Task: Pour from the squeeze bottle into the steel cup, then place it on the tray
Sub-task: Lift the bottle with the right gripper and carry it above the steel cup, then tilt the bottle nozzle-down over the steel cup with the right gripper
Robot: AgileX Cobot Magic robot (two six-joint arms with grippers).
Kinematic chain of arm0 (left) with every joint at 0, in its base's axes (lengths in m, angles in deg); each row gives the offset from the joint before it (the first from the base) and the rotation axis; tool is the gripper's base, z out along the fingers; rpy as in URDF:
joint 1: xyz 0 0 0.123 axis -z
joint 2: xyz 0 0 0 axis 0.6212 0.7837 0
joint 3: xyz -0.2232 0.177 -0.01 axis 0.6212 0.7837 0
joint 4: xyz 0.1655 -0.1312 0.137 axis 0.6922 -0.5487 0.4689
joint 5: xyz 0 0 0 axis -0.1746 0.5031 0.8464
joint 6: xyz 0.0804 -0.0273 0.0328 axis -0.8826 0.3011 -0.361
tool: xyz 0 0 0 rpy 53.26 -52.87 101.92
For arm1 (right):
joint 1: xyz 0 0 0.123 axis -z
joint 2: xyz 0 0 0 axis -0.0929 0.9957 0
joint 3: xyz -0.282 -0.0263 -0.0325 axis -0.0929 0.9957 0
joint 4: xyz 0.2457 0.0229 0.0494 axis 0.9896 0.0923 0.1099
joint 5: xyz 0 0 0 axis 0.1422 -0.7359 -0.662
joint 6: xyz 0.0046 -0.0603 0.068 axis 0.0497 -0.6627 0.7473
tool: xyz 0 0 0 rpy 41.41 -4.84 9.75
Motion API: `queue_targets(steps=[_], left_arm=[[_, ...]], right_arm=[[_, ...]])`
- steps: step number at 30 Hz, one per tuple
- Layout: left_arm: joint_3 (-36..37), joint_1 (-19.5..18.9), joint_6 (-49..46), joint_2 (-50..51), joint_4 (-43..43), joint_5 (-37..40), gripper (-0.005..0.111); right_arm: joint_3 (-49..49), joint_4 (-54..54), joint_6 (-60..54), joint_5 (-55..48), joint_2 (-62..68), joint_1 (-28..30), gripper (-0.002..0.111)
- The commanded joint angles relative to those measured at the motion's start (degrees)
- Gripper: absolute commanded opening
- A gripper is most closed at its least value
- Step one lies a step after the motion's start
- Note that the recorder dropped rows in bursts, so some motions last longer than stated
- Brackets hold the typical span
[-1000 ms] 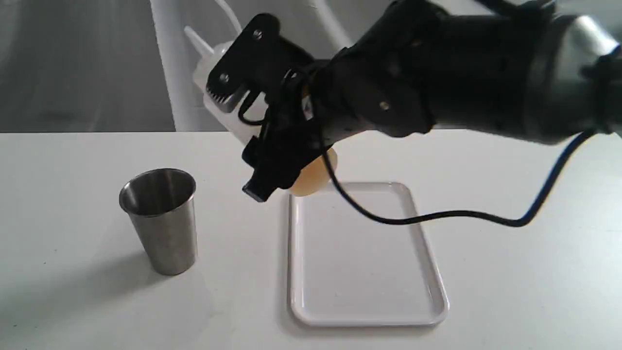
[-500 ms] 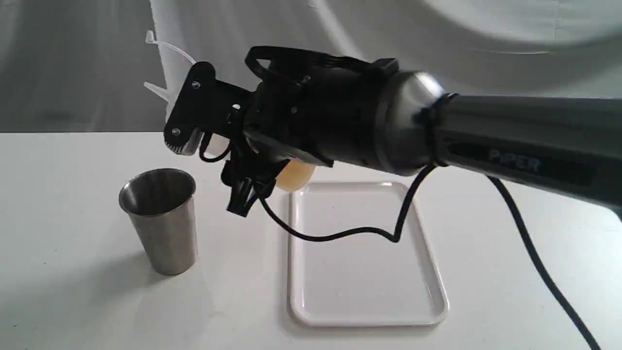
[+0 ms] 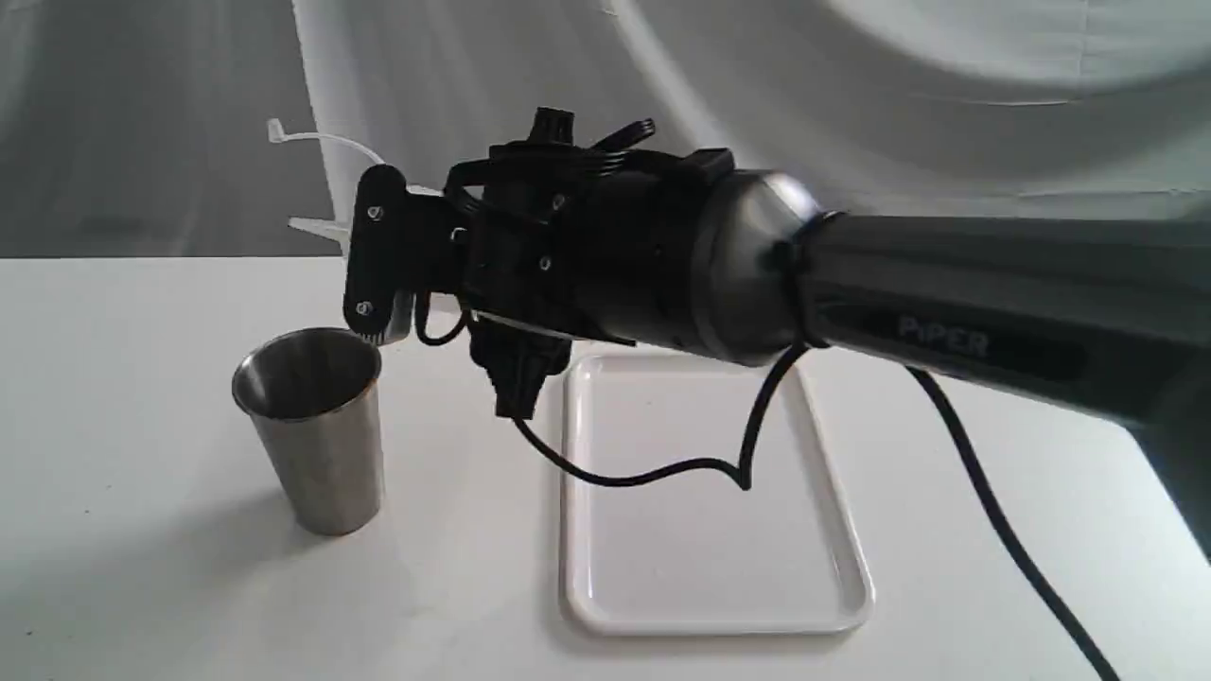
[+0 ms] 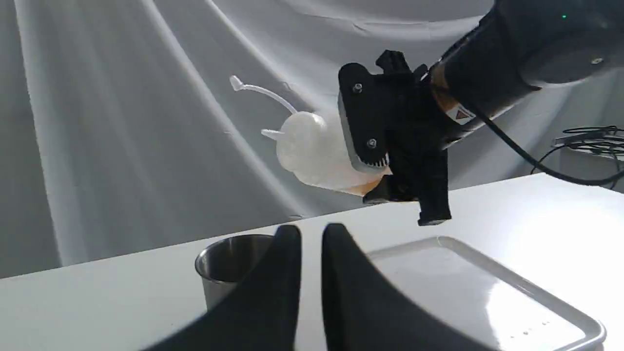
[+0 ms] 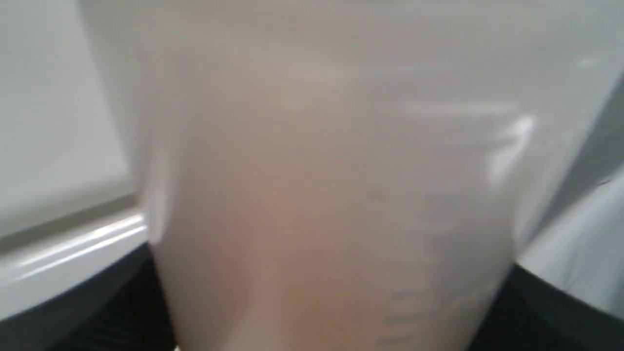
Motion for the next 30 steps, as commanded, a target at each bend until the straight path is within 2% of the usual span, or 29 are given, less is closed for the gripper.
queue_targets(steps=[1, 11, 30], left_arm=[[0.25, -0.11, 0.03, 0.38, 0.24, -0.58, 0.008], [0.25, -0.11, 0.03, 0.38, 0.24, -0.58, 0.008], [0.25, -0.11, 0.03, 0.38, 0.24, -0.58, 0.008]], right_arm=[[-0.52, -6.64, -2.06, -0.98, -0.81, -1.17, 0.0], [-0.52, -9.97, -4.91, -3.88, 1.54, -1.29, 0.0], [-0.52, -13.01, -4.91, -3.0, 2.36, -1.29, 0.0]])
